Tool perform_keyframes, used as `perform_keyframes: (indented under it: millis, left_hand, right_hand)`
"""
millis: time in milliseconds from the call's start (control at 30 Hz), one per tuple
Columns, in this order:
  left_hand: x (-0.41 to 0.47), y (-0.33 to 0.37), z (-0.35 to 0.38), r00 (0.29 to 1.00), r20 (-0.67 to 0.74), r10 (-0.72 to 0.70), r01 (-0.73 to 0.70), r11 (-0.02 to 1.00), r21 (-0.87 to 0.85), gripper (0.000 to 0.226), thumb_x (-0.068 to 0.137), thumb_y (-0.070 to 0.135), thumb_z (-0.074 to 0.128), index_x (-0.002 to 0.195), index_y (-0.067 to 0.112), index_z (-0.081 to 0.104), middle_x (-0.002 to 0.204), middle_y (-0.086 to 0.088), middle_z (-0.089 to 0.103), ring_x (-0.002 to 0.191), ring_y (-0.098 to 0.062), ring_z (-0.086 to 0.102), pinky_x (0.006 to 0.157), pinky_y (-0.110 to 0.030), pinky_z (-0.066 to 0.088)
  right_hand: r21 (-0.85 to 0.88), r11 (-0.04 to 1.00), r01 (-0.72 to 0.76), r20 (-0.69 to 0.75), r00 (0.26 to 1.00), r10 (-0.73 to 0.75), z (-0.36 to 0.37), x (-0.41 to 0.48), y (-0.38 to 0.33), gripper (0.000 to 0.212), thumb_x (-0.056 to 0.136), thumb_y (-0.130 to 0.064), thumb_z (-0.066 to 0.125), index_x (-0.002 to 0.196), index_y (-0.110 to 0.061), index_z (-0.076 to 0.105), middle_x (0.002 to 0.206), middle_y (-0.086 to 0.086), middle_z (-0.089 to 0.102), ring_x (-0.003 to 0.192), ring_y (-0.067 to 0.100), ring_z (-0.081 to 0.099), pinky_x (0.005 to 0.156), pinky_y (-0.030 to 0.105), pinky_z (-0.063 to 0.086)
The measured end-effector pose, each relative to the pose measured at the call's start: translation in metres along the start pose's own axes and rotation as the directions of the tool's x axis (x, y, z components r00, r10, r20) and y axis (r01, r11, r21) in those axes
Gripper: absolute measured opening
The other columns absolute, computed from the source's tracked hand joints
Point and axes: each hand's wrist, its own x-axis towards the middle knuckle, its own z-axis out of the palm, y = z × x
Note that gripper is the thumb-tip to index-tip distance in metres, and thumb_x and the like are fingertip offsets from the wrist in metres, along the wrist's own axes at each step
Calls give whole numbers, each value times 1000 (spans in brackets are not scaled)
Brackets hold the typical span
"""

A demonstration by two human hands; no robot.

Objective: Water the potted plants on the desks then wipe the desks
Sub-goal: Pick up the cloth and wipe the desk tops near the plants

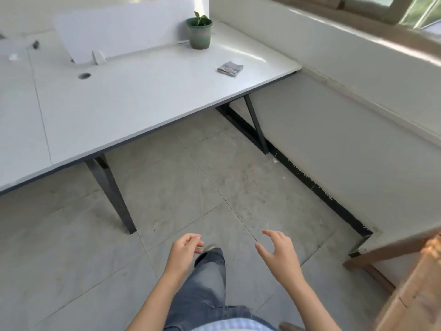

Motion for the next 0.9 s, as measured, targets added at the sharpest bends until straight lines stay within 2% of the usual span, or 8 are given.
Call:
perform_keyframes:
  millis: [233,333,400,600,700,900]
  left_hand:
    - [134,114,-10,991,-55,121,-127,985,-118,22,92,10,46,74,14,58,79,-7,61,67,-17,56,65,-24,40]
    - [166,151,-2,986,-7,164,-164,980,-112,21,92,10,46,77,15,59,79,-5,62,69,-17,57,63,-20,42]
    - [183,159,7,989,51,137,-133,988,-81,20,91,9,46,78,14,60,79,-6,62,68,-17,57,61,-17,43]
    - [221,162,43,976,219,1,-18,997,79,20,91,13,48,76,15,61,80,-5,64,71,-18,58,69,-24,41]
    - [250,186,63,975,222,3,-18,998,66,14,87,20,52,77,14,61,81,-6,64,70,-17,58,70,-25,41]
    - [316,240,126,984,174,46,-60,995,75,20,91,13,48,77,15,61,83,-7,65,71,-17,58,69,-24,42]
  right_hand:
    - [-12,999,-43,-146,988,40,-21,121,-45,41,87,-27,56,125,-13,49,129,4,52,124,19,39,103,35,34]
    - [21,997,-72,-219,973,75,-32,155,-61,39,87,-24,57,124,-12,50,128,4,53,124,19,39,103,34,33]
    - [27,993,-113,-216,969,116,-33,169,-65,39,87,-24,57,124,-12,50,128,4,53,124,19,40,104,34,33]
    - [29,976,-214,-162,963,216,-38,213,-54,38,87,-26,57,122,-15,51,128,1,53,124,17,39,101,32,34]
    - [38,975,-217,-183,958,220,-53,252,-47,37,87,-26,56,122,-16,51,128,1,53,123,18,40,99,30,34]
    - [42,983,-176,-203,962,181,-106,347,-21,41,87,-26,57,125,-14,49,129,3,52,125,20,38,104,35,33]
